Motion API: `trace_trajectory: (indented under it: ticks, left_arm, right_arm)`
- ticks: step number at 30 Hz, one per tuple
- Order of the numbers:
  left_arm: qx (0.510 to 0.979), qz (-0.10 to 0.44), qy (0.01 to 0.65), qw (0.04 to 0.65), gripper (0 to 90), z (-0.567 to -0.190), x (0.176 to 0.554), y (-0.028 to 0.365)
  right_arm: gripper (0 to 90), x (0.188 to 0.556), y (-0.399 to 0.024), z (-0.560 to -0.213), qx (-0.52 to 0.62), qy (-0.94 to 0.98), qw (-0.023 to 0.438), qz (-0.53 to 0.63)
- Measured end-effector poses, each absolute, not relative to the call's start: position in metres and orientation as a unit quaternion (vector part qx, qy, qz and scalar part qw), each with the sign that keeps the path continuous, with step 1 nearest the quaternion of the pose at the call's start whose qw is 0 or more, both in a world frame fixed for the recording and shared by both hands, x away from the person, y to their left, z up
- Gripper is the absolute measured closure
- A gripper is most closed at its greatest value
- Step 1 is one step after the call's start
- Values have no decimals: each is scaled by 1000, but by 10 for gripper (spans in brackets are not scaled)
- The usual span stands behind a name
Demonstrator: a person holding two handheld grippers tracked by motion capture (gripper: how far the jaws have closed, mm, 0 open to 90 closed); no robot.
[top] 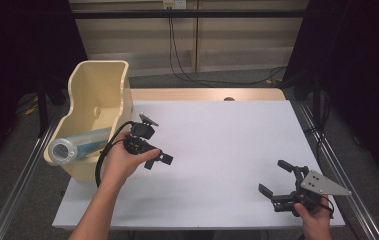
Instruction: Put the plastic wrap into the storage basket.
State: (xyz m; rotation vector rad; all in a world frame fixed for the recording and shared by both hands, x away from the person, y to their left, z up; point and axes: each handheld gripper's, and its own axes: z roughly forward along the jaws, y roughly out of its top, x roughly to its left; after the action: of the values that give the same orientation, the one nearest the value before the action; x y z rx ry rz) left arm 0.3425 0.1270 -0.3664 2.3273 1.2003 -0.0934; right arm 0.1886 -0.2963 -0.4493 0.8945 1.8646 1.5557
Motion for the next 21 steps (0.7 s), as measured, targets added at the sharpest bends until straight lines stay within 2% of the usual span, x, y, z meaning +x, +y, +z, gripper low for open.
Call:
trace_trajectory:
  ticks: [11, 21]
  left_arm:
    - [868, -37, 430, 245, 38, -388, 338, 124]
    - [865, -27, 417, 279, 36, -405, 327, 129]
  right_arm:
    - [5, 189, -297, -449, 331, 694, 274, 578]
    - [6, 189, -296, -449, 330, 696, 272, 577]
